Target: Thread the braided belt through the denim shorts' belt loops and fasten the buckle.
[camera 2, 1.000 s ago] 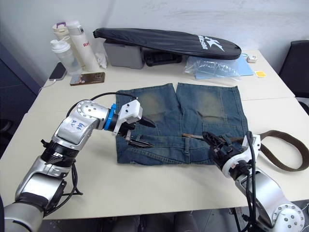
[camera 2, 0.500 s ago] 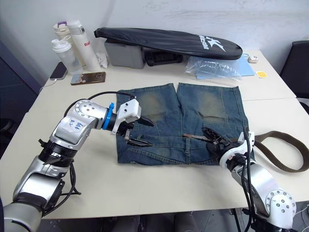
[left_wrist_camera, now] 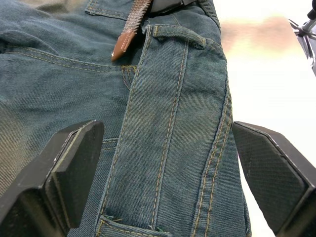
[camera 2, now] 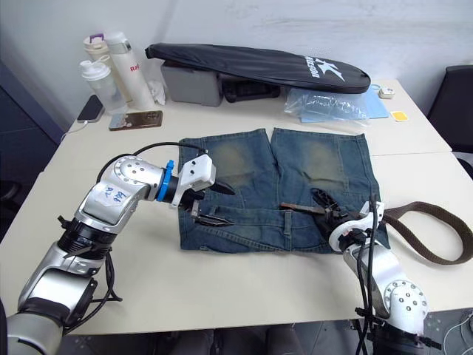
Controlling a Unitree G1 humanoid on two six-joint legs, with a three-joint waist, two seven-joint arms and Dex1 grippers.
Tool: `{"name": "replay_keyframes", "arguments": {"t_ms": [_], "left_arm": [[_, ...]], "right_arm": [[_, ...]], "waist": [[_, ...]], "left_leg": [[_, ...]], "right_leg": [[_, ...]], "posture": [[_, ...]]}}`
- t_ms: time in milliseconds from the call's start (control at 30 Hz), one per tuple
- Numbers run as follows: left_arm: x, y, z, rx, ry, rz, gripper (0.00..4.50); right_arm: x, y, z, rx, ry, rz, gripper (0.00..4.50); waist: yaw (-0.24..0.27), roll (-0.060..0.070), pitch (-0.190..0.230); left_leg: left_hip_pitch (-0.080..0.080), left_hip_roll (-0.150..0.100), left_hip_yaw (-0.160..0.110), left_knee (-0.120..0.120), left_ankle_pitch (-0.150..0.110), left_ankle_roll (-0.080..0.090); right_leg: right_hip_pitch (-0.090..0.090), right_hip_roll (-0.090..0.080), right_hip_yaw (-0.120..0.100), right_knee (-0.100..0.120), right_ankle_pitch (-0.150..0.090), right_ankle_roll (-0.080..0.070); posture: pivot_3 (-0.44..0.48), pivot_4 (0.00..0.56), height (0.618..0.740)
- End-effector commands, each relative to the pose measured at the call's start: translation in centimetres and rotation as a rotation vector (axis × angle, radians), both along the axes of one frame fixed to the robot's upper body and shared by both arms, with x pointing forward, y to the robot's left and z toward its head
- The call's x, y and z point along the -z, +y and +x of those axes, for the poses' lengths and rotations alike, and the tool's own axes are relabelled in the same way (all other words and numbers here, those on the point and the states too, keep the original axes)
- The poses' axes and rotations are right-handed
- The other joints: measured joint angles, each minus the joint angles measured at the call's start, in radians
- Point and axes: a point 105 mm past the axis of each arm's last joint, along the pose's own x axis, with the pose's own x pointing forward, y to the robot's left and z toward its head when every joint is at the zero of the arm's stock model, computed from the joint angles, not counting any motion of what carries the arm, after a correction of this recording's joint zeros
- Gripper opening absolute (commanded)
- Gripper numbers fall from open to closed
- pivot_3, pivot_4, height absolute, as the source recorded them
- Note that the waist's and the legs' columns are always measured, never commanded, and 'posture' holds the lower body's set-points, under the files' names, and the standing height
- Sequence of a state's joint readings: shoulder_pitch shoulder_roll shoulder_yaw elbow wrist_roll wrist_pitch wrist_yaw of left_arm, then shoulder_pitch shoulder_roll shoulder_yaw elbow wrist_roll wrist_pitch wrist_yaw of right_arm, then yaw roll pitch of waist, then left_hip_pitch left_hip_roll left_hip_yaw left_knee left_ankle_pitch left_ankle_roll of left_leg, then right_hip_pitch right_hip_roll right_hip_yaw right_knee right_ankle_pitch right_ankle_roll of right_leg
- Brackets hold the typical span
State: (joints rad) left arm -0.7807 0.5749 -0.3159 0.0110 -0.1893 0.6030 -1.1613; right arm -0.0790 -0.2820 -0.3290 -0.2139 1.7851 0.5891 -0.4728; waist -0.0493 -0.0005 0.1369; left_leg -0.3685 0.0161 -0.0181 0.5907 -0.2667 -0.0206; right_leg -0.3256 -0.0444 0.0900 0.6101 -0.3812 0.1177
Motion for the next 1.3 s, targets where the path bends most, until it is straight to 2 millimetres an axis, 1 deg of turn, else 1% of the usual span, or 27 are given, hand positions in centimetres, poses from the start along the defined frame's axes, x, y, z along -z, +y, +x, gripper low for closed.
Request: {"name": "replay_keyframes", "arguments": {"t_ms": [33,167,200,233,267,300,400,467,500,567,633,667,733,833,900,967,1100,1200,1300], "left_arm": [[-1.4,-0.3,-0.1,0.018,-0.057,-0.006,4.5],[-1.3,-0.3,0.0,0.018,-0.059,-0.004,4.5],[-1.3,-0.2,0.0,0.017,-0.06,-0.004,4.5],[-1.3,-0.2,0.1,0.015,-0.061,-0.003,4.5],[-1.3,-0.2,0.2,0.014,-0.061,-0.002,4.5],[-1.3,-0.1,0.2,0.013,-0.061,-0.002,4.5],[-1.2,0.0,0.2,0.012,-0.059,0.0,4.5],[-1.2,0.0,0.2,0.014,-0.057,0.0,4.5],[-1.2,0.0,0.2,0.014,-0.056,0.0,4.5],[-1.2,-0.1,0.3,0.017,-0.055,0.0,4.5],[-1.1,-0.3,0.3,0.024,-0.055,0.001,4.5],[-1.1,-0.4,0.3,0.031,-0.055,0.001,4.5],[-1.1,-0.6,0.3,0.039,-0.058,0.003,4.5],[-1.1,-0.7,0.3,0.047,-0.055,-0.002,4.5],[-1.1,-0.7,0.3,0.052,-0.055,0.003,4.5],[-1.1,-0.7,0.4,0.053,-0.055,0.005,4.5],[-1.1,-0.6,0.4,0.053,-0.055,0.007,4.5],[-1.1,-0.6,0.4,0.054,-0.055,0.008,4.5],[-1.2,-0.5,0.4,0.054,-0.056,0.009,4.5]], "right_arm": [[3.5,-0.4,0.2,0.024,0.121,-0.025,3.68],[5.7,0.3,0.0,0.006,0.203,-0.046,1.67],[5.9,0.3,-0.1,0.011,0.213,-0.048,1.21],[5.9,0.2,-0.1,0.019,0.209,-0.042,0.62],[5.8,0.1,-0.1,0.024,0.207,-0.037,0.19],[5.6,0.0,-0.1,0.029,0.198,-0.029,0.03],[3.3,-0.4,-0.3,0.05,0.103,0.031,0.03],[1.3,-0.1,-1.1,0.02,0.016,0.067,0.03],[0.8,0.0,-1.5,0.007,-0.009,0.074,0.03],[-0.7,-0.3,-2.3,0.001,-0.081,0.123,0.03],[-2.0,-1.1,-3.4,-0.008,-0.15,0.132,0.03],[-2.3,-1.4,-3.9,-0.013,-0.17,0.122,0.03],[-2.5,-2.0,-4.9,-0.031,-0.204,0.054,0.03],[-2.8,-3.1,-6.1,-0.024,-0.273,0.08,0.03],[-2.3,-3.3,-7.1,-0.053,-0.304,0.052,0.03],[-1.4,-3.5,-7.5,-0.058,-0.298,0.029,0.03],[-1.4,-3.0,-8.0,-0.094,-0.362,-0.002,0.03],[-0.2,-2.7,-7.6,-0.106,-0.349,-0.081,0.03],[0.8,-1.7,-7.1,-0.141,-0.343,-0.182,0.03]], "waist": [[0.0,-0.001,-0.001],[0.0,-0.001,-0.001],[0.0,-0.001,-0.001],[0.0,-0.004,-0.003],[-0.001,-0.008,-0.005],[-0.001,-0.011,-0.007],[0.003,-0.01,-0.008],[0.01,-0.008,-0.007],[0.017,-0.006,-0.006],[0.02,-0.005,-0.006],[0.02,-0.001,-0.004],[0.021,0.001,-0.002],[0.022,0.003,-0.001],[0.021,0.001,0.001],[0.021,0.002,0.001],[0.021,0.002,0.001],[0.021,0.003,0.002],[0.022,0.003,0.001],[0.022,0.003,0.002]], "left_leg": [[0.0,0.0,0.0,0.0,0.0,0.0],[0.0,0.0,-0.001,0.0,0.0,0.0],[0.0,0.0,-0.001,-0.001,0.0,0.0],[0.0,0.0,-0.001,-0.001,0.0,0.0],[0.0,0.0,-0.001,-0.001,0.0,0.0],[0.001,0.001,-0.002,-0.002,0.0,0.0],[0.0,0.001,-0.002,-0.002,-0.001,-0.001],[-0.001,0.001,-0.002,-0.002,-0.001,-0.002],[-0.001,0.001,-0.002,-0.003,-0.001,-0.002],[-0.002,0.001,-0.002,-0.006,-0.001,-0.002],[-0.002,0.001,-0.002,-0.007,-0.001,-0.002],[-0.003,0.001,-0.002,-0.007,-0.001,-0.002],[-0.003,0.0,-0.002,-0.007,-0.002,-0.002],[-0.003,0.0,-0.001,-0.005,-0.002,-0.001],[-0.002,0.0,-0.001,-0.004,-0.002,-0.001],[-0.001,0.0,-0.001,-0.004,-0.002,-0.001],[-0.001,0.0,-0.001,-0.004,-0.002,-0.001],[-0.001,0.0,-0.001,-0.004,-0.002,-0.001],[-0.001,0.0,-0.001,-0.004,-0.002,-0.001]], "right_leg": [[0.0,0.0,0.0,0.0,0.0,0.0],[0.0,-0.001,0.0,0.0,0.0,0.0],[0.0,-0.001,-0.001,-0.001,0.0,0.0],[0.0,-0.001,-0.001,-0.001,0.0,0.0],[0.0,-0.001,-0.001,-0.001,0.0,0.0],[0.001,-0.001,-0.002,-0.001,0.0,-0.001],[0.001,-0.002,-0.002,-0.002,0.0,-0.002],[0.0,-0.002,-0.002,-0.003,-0.001,-0.002],[0.0,-0.002,-0.002,-0.003,-0.001,-0.002],[-0.002,-0.002,-0.003,-0.004,-0.001,-0.004],[-0.003,-0.002,-0.003,-0.004,-0.002,-0.004],[-0.003,-0.002,-0.003,-0.004,-0.002,-0.004],[-0.003,-0.002,-0.003,-0.004,-0.002,-0.004],[-0.002,-0.001,-0.002,-0.004,-0.002,-0.004],[-0.002,0.0,-0.002,-0.004,-0.002,-0.004],[-0.001,0.0,-0.002,-0.006,-0.002,-0.004],[-0.002,0.0,-0.002,-0.006,-0.002,-0.004],[-0.002,0.0,-0.002,-0.006,-0.002,-0.004],[-0.002,0.0,-0.002,-0.006,-0.002,-0.004]], "posture": [[0.0,0.15,0.74],[0.0,0.15,0.74],[0.0,0.15,0.74],[0.0,0.15,0.74],[0.0,0.15,0.74],[0.0,0.15,0.74],[0.0,0.15,0.74],[0.0,0.15,0.74],[0.0,0.15,0.74],[0.0,0.15,0.74],[0.0,0.15,0.74],[0.0,0.15,0.74],[0.0,0.15,0.74],[0.0,0.15,0.74],[0.0,0.15,0.74],[0.0,0.15,0.74],[0.0,0.15,0.74],[0.0,0.15,0.74],[0.0,0.15,0.74]]}}
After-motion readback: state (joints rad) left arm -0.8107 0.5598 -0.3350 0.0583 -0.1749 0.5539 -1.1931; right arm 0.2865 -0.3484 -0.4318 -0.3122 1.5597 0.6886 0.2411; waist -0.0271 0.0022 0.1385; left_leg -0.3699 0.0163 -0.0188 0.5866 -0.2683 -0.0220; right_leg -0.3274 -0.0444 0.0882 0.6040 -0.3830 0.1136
